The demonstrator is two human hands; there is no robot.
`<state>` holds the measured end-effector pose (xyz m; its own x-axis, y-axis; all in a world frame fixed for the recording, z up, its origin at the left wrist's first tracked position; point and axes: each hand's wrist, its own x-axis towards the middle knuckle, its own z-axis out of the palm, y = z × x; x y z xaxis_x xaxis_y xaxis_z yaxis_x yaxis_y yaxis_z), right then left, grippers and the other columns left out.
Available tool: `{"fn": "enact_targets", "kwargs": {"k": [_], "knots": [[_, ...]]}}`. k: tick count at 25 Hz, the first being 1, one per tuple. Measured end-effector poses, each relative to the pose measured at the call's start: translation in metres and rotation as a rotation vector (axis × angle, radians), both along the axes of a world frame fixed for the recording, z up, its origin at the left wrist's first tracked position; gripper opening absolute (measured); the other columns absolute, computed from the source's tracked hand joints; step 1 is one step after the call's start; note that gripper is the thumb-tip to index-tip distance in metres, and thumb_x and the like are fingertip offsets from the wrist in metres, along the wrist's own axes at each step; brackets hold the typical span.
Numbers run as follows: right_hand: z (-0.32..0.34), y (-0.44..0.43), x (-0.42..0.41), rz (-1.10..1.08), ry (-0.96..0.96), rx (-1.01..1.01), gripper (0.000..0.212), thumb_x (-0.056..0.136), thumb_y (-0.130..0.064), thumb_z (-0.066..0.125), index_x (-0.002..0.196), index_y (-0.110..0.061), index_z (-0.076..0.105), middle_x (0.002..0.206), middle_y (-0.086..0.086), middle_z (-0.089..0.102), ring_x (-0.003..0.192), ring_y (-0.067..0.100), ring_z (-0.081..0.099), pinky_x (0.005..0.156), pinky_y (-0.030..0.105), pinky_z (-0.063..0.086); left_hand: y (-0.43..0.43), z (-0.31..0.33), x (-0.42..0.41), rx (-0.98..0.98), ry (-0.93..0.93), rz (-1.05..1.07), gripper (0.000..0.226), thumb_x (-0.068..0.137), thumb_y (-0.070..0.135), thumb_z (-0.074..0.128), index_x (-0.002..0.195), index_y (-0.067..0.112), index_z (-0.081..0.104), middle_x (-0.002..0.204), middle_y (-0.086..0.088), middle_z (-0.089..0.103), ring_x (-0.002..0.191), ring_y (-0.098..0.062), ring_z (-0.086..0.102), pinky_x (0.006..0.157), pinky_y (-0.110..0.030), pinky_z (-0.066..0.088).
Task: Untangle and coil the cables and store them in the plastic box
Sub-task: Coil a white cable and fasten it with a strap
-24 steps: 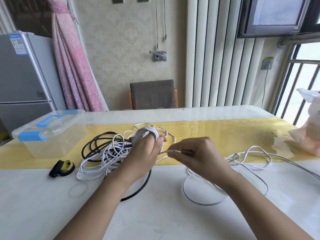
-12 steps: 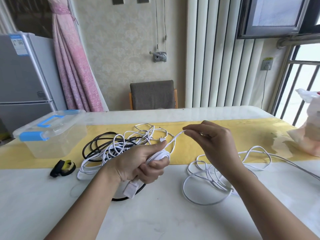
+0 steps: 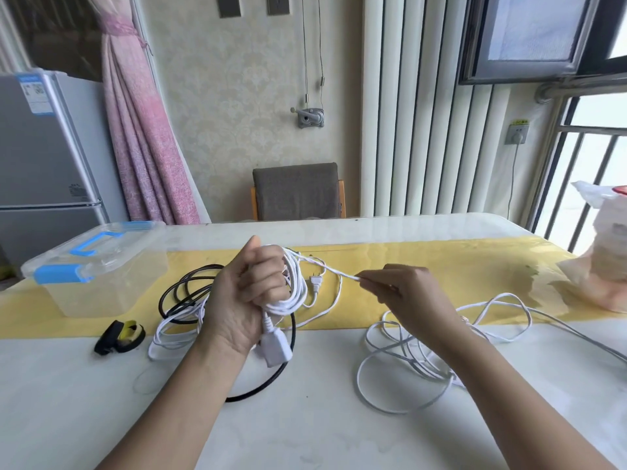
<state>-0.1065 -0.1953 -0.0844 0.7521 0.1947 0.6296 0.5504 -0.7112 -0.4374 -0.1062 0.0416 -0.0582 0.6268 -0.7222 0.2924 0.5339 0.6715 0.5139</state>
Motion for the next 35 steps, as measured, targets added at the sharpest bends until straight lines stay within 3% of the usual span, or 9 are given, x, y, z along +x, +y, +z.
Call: {"fn": "enact_targets", "kwargs": {"k": [5, 9, 15, 17, 20, 22, 25, 31, 35], "knots": [[-0.011, 0.019, -0.004, 0.124, 0.151, -0.128, 0.017, 0.091, -0.028, 0.061, 0.100, -0.023, 0.074, 0.063, 0.000, 0.056, 0.060, 0.017, 0.047, 0.060, 0.034, 0.041, -0.007, -0.005, 0.009, -0.084, 0.113, 0.236, 0.034, 0.099, 0.025, 0.032, 0.083, 0.008, 0.057, 0.065, 0.004, 0.037, 0.052, -0.009, 0.034, 0.057, -0.021, 0.034], [-0.010, 0.022, -0.009, 0.162, 0.253, -0.223, 0.021, 0.089, -0.031, 0.063, 0.108, -0.027, 0.071, 0.057, -0.019, 0.048, 0.058, -0.003, 0.048, 0.053, 0.014, 0.033, -0.015, -0.002, 0.008, 0.089, 0.096, 0.591, 0.033, 0.098, 0.026, 0.032, 0.077, 0.015, 0.054, 0.064, 0.006, 0.041, 0.053, -0.007, 0.041, 0.052, -0.017, 0.039], [-0.004, 0.025, -0.016, 0.195, 0.312, -0.262, 0.025, 0.087, -0.028, 0.065, 0.112, -0.032, 0.069, 0.084, -0.008, 0.070, 0.061, -0.003, 0.049, 0.056, 0.009, 0.034, -0.028, -0.003, 0.008, 0.289, 0.077, 0.905, 0.028, 0.102, 0.025, 0.033, 0.083, 0.015, 0.052, 0.071, 0.002, 0.058, 0.067, -0.011, 0.054, 0.068, -0.022, 0.042], [-0.002, 0.026, -0.019, 0.220, 0.333, -0.246, 0.023, 0.086, -0.026, 0.067, 0.109, -0.032, 0.071, 0.071, -0.019, 0.063, 0.063, -0.009, 0.051, 0.056, 0.007, 0.035, -0.031, -0.008, 0.008, 0.469, -0.122, 1.168, 0.026, 0.102, 0.023, 0.036, 0.084, 0.016, 0.054, 0.071, 0.006, 0.063, 0.068, -0.007, 0.060, 0.071, -0.024, 0.046], [0.002, 0.028, -0.023, 0.306, 0.356, -0.168, 0.020, 0.084, -0.023, 0.070, 0.103, -0.027, 0.074, 0.064, -0.031, 0.057, 0.064, -0.014, 0.055, 0.058, 0.006, 0.036, -0.031, -0.022, 0.009, 0.843, -0.804, 1.547, 0.021, 0.098, 0.021, 0.036, 0.085, 0.019, 0.052, 0.079, 0.006, 0.057, 0.078, -0.008, 0.056, 0.076, -0.022, 0.046], [0.008, 0.028, -0.027, 0.348, 0.308, -0.139, 0.016, 0.084, -0.020, 0.070, 0.099, -0.025, 0.075, 0.061, -0.027, 0.057, 0.062, -0.005, 0.056, 0.057, 0.008, 0.035, -0.028, -0.027, 0.009, 1.017, -1.067, 1.464, 0.022, 0.097, 0.023, 0.035, 0.087, 0.016, 0.054, 0.080, 0.010, 0.056, 0.081, -0.004, 0.054, 0.078, -0.024, 0.043], [0.017, 0.020, -0.029, 0.234, 0.128, -0.013, 0.028, 0.077, -0.003, 0.063, 0.088, -0.024, 0.077, 0.059, -0.013, 0.056, 0.056, 0.006, 0.050, 0.052, 0.011, 0.033, -0.028, -0.030, 0.006, 1.267, -1.138, 1.083, 0.036, 0.093, 0.035, 0.034, 0.079, 0.013, 0.059, 0.055, 0.010, 0.054, 0.060, -0.001, 0.052, 0.066, -0.030, 0.043], [0.032, 0.009, -0.031, -0.057, -0.016, 0.281, 0.031, 0.069, 0.008, 0.059, 0.073, -0.018, 0.075, 0.051, -0.016, 0.059, 0.050, 0.001, 0.052, 0.049, 0.008, 0.032, -0.031, -0.018, -0.013, 1.408, -0.704, 0.490, 0.065, 0.095, 0.058, 0.030, 0.057, 0.010, 0.052, 0.041, 0.003, 0.029, 0.038, -0.011, 0.024, 0.041, -0.021, 0.021], [0.035, -0.008, -0.022, -0.236, 0.018, 0.414, 0.033, 0.072, 0.006, 0.058, 0.073, -0.023, 0.074, 0.044, -0.020, 0.055, 0.041, 0.005, 0.044, 0.042, 0.010, 0.028, -0.020, -0.005, -0.017, 1.142, -0.496, -0.066, 0.063, 0.083, 0.070, 0.040, 0.050, 0.016, 0.043, 0.037, 0.007, 0.025, 0.032, -0.004, 0.016, 0.032, -0.011, 0.015]]}}
